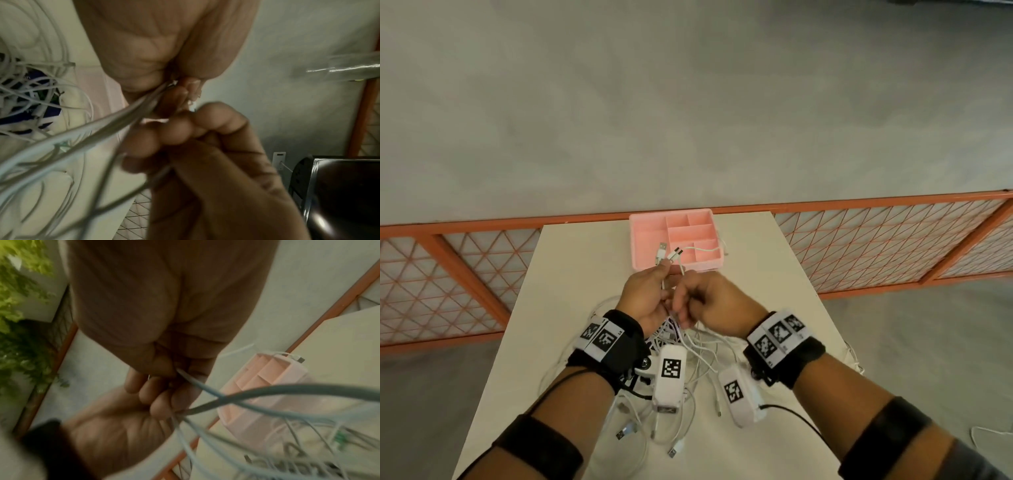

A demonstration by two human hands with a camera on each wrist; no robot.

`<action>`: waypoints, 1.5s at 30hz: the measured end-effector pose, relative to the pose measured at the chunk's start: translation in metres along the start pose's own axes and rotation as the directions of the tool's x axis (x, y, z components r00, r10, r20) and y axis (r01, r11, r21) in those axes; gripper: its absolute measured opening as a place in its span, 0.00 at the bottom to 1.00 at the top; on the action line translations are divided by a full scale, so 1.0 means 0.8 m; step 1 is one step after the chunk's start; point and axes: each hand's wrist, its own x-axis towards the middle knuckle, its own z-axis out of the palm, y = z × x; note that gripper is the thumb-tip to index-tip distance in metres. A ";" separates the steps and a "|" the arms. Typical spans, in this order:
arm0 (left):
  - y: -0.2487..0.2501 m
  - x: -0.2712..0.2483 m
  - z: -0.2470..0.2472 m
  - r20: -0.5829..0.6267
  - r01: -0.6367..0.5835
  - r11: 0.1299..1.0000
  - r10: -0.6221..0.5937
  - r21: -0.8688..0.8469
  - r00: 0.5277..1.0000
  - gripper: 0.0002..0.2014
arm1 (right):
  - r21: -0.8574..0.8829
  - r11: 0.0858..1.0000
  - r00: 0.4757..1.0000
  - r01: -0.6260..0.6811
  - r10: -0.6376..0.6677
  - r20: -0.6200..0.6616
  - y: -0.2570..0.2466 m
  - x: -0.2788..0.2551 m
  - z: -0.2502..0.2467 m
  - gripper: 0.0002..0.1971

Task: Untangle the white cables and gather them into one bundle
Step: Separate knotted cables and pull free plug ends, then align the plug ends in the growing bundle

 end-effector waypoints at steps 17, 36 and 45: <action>-0.005 0.005 -0.016 -0.150 -0.088 0.971 0.055 -0.220 0.987 0.11 | 0.311 0.862 0.913 -0.400 0.344 0.218 0.073 -0.043 -0.014 0.10; 0.032 0.023 -0.047 -0.165 -0.201 0.946 0.163 -0.254 0.973 0.14 | -0.050 0.706 0.703 -0.706 0.708 0.066 0.151 -0.115 -0.048 0.12; -0.025 0.002 -0.027 -0.071 -0.068 0.997 0.065 -0.036 0.995 0.14 | -0.279 0.779 0.790 -0.561 0.404 -0.460 0.112 -0.071 -0.071 0.20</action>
